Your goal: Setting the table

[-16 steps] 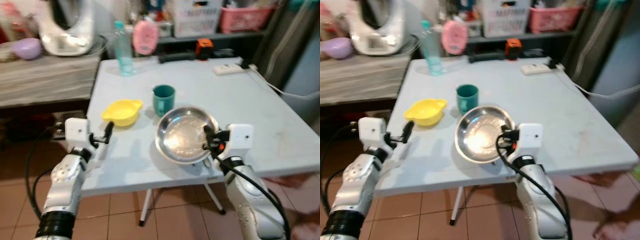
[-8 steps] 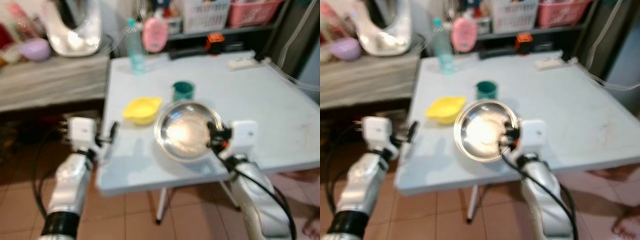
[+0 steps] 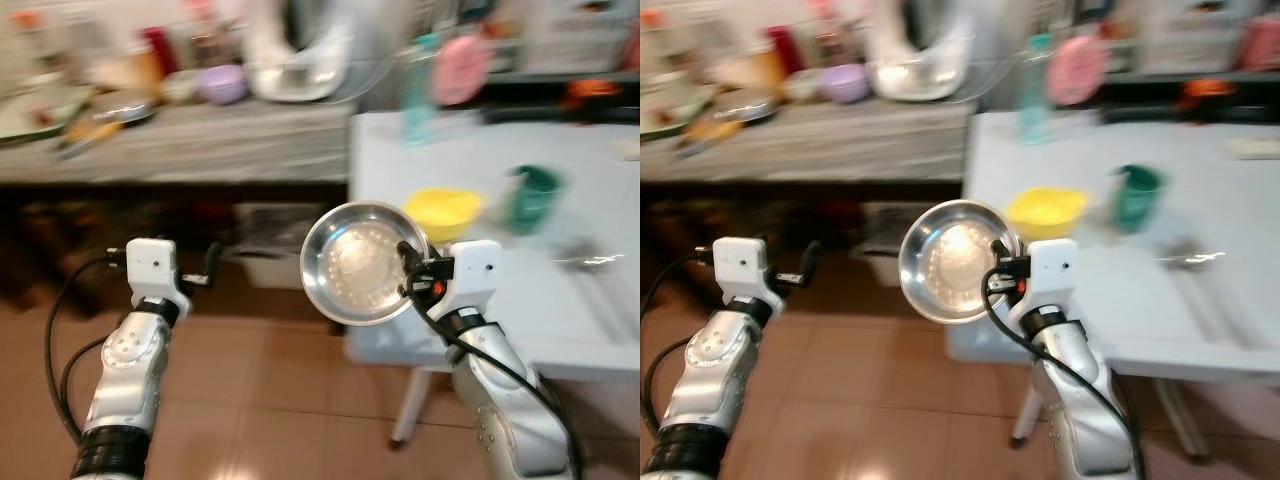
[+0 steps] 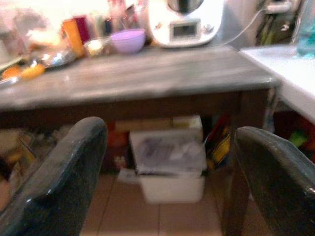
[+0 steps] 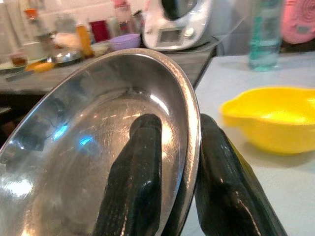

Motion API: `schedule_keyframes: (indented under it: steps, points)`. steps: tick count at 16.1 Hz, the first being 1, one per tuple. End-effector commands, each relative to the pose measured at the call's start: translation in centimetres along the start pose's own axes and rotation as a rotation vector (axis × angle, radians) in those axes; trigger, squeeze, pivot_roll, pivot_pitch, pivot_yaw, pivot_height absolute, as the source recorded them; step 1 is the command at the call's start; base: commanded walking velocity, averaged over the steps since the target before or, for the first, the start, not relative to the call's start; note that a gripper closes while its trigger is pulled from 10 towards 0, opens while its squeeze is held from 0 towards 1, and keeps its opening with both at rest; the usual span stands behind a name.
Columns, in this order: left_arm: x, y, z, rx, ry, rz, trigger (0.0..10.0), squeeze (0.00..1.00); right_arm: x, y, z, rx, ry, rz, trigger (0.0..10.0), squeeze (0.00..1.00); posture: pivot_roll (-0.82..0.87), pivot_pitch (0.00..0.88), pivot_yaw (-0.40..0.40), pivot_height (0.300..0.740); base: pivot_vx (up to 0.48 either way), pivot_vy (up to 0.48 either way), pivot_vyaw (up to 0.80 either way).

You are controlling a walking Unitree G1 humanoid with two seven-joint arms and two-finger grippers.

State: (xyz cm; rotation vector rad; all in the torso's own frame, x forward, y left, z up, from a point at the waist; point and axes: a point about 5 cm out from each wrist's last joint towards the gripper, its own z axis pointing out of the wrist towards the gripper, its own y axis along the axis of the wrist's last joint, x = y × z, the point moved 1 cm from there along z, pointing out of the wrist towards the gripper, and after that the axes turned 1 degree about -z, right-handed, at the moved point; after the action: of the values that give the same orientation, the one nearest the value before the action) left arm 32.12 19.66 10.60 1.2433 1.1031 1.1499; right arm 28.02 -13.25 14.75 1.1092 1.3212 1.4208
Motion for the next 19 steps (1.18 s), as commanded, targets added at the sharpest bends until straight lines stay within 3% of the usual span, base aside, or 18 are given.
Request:
schedule_keyframes:
  steps: [1,5,9,14,17,19]
  points:
    - [0.4,0.5,0.3,-0.009,0.006,0.025,10.0,0.00,0.3,0.8,0.2,-0.033,0.010,0.009,10.0,0.00,-0.10,0.000,0.060,0.740,0.000,0.480,0.00]
    - [-0.2,1.0,0.2,-0.008,-0.106,0.084,10.0,0.00,-0.1,0.8,0.3,-0.035,-0.002,0.011,10.0,0.00,-0.10,0.000,0.058,0.740,0.000,0.480,0.00]
    - [-0.5,2.3,-0.2,-0.011,-0.202,0.093,10.0,0.00,-0.9,0.8,0.4,-0.028,-0.038,0.018,10.0,0.00,-0.10,0.000,0.054,0.740,0.000,0.480,0.00]
    - [-0.5,2.2,-0.4,-0.006,-0.104,0.055,10.0,0.00,-3.1,-0.4,0.6,0.026,-0.150,-0.012,10.0,0.00,-0.05,0.000,0.007,0.740,0.000,0.480,0.00]
    - [-1.9,1.4,0.1,0.006,-0.070,-0.024,10.0,0.00,-4.9,-1.9,0.9,0.072,-0.218,0.015,10.0,0.00,0.02,0.000,-0.048,0.740,0.000,0.160,0.00]
    - [-2.9,1.4,0.3,-0.019,-0.057,-0.056,10.0,0.00,-5.0,-2.9,1.5,0.104,-0.196,-0.004,10.0,0.00,0.05,0.000,-0.066,0.740,0.000,0.000,0.00]
